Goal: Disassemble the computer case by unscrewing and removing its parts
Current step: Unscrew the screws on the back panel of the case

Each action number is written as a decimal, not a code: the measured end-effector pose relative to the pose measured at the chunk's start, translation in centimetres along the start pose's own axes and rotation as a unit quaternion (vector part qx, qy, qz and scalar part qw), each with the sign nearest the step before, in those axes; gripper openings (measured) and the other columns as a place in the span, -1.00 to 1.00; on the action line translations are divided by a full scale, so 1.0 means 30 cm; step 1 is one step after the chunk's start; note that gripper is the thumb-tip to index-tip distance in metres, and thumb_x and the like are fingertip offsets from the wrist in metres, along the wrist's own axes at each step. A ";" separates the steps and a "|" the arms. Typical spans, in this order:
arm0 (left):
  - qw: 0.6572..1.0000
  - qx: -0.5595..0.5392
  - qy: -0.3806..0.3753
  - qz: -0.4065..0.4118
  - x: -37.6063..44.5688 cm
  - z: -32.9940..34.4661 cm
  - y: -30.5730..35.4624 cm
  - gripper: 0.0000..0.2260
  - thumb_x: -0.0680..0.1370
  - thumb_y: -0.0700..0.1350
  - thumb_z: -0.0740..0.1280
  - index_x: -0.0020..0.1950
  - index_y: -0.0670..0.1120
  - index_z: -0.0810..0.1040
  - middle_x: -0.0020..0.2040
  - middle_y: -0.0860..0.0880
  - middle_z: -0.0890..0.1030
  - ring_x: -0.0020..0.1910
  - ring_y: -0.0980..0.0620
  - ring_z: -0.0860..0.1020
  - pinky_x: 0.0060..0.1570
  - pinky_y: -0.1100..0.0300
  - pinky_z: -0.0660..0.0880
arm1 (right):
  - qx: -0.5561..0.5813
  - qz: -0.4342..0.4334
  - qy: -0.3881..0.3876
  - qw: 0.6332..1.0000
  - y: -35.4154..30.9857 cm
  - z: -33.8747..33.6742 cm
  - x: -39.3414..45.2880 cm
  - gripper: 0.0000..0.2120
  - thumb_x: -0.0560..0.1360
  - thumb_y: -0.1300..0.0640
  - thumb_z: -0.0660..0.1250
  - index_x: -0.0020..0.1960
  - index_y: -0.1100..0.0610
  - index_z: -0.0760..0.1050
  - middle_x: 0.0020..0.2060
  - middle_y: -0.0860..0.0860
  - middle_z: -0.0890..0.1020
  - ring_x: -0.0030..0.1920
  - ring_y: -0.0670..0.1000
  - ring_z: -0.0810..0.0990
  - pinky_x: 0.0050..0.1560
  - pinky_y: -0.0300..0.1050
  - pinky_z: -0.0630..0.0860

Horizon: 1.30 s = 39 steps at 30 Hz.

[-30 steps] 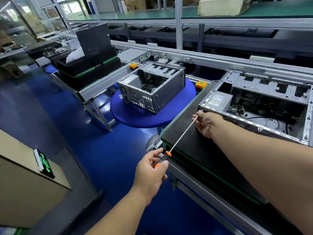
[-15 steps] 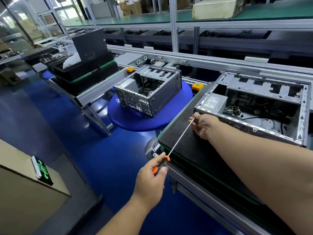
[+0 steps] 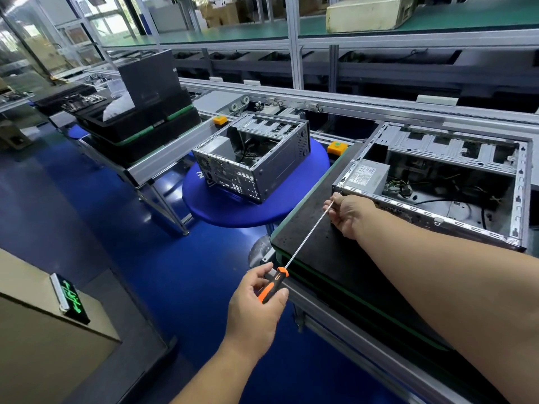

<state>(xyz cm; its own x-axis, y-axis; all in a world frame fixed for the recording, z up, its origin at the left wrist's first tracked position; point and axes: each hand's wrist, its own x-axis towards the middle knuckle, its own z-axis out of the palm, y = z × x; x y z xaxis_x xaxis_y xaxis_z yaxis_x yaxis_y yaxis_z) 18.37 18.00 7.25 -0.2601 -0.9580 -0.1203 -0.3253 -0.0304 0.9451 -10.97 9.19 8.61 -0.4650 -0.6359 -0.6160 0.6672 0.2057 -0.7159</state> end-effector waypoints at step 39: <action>1.000 0.018 -0.011 -0.016 0.049 -0.031 0.019 -0.67 0.56 -0.21 0.49 0.08 0.26 0.64 -0.13 0.11 0.64 -0.32 0.11 0.58 -0.36 0.23 0.53 | -0.067 0.007 -0.047 0.997 0.031 0.022 -0.034 -0.71 0.75 0.08 0.07 -0.11 0.09 0.38 -0.32 -0.01 0.52 -0.51 -0.12 0.54 -0.59 -0.31 0.40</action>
<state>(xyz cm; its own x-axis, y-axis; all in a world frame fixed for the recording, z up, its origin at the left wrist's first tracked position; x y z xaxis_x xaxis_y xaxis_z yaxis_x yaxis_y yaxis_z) 18.64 16.32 7.90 -0.2692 -0.9500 -0.1580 -0.3662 -0.0508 0.9292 -9.49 9.53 8.78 -0.3952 -0.6982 -0.5969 0.5871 0.3078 -0.7487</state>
